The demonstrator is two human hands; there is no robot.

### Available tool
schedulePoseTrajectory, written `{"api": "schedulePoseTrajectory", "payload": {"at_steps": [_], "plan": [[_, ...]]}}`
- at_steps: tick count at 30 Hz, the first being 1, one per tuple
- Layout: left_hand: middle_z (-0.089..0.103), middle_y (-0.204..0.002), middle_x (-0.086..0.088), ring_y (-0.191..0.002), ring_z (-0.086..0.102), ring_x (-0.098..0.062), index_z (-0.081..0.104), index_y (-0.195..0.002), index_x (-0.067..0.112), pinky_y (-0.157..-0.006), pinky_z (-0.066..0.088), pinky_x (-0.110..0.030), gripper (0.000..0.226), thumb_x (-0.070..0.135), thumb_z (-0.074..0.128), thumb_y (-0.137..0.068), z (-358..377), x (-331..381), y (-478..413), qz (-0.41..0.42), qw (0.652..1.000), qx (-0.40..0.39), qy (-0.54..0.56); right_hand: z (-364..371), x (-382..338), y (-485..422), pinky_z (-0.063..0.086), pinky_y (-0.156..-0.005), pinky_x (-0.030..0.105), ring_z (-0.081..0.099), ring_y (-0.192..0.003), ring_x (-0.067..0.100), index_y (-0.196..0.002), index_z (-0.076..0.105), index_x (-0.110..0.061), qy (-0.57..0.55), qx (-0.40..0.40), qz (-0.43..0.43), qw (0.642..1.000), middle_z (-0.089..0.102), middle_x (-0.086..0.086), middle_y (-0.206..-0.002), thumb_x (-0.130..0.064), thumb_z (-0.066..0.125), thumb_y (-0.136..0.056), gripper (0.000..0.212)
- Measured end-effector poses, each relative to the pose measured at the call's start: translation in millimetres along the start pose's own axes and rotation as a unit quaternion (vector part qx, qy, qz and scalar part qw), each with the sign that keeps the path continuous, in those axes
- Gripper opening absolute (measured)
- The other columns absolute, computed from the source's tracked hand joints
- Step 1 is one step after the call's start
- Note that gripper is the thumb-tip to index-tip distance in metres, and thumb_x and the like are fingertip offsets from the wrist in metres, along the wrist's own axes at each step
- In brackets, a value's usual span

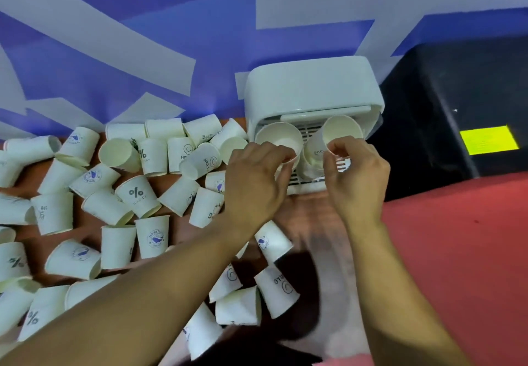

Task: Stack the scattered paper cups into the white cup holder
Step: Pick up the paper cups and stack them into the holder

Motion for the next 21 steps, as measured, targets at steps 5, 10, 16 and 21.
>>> {"api": "schedulePoseTrajectory", "payload": {"at_steps": [5,10,16,21], "plan": [[0.07,-0.086,0.004,-0.078,0.061,-0.025,0.072,-0.096,0.023,-0.069,0.043,-0.038,0.012,0.024,0.069,-0.084,20.9,-5.9,5.1,-0.001,0.997,-0.078,-0.021,15.2,20.3,-2.3,0.052,-0.068,0.039,0.064,-0.077,0.026,-0.087,0.069,-0.013,0.004,-0.06,0.013,0.998,0.069,0.003,-0.082,-0.01,0.068,-0.077,0.011],[0.074,-0.085,0.005,-0.078,0.064,-0.025,0.076,-0.094,0.026,-0.07,0.045,-0.038,0.023,0.038,0.057,-0.089,34.3,-15.9,1.5,-0.025,0.993,-0.118,-0.016,32.2,33.6,-1.7,0.051,-0.067,0.04,0.063,-0.076,0.022,-0.084,0.068,-0.016,-0.013,-0.108,0.024,0.994,0.068,0.0,-0.081,-0.018,0.073,-0.08,0.006],[0.073,-0.082,0.004,-0.078,0.063,-0.027,0.076,-0.088,0.027,-0.07,0.047,-0.041,0.034,0.041,0.045,-0.093,46.4,-27.1,1.2,-0.054,0.986,-0.154,-0.022,52.6,41.4,-1.2,0.047,-0.071,0.042,0.061,-0.075,0.023,-0.081,0.066,-0.019,0.007,-0.153,0.019,0.988,0.066,-0.001,-0.077,-0.023,0.065,-0.084,0.005],[0.071,-0.079,0.004,-0.077,0.063,-0.027,0.076,-0.087,0.025,-0.068,0.049,-0.042,0.029,0.04,0.051,-0.091,55.6,-32.8,2.6,-0.038,0.985,-0.164,-0.033,55.6,42.6,-3.0,0.042,-0.078,0.039,0.062,-0.073,0.023,-0.081,0.066,-0.018,0.02,-0.159,0.028,0.987,0.067,-0.001,-0.077,-0.024,0.065,-0.086,0.008]]}}
Point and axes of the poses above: each hand's wrist, its own y-axis away from the middle knuckle, its own z-axis out of the palm, x = y × z, the point moved 1 cm from there along -y, towards the middle knuckle
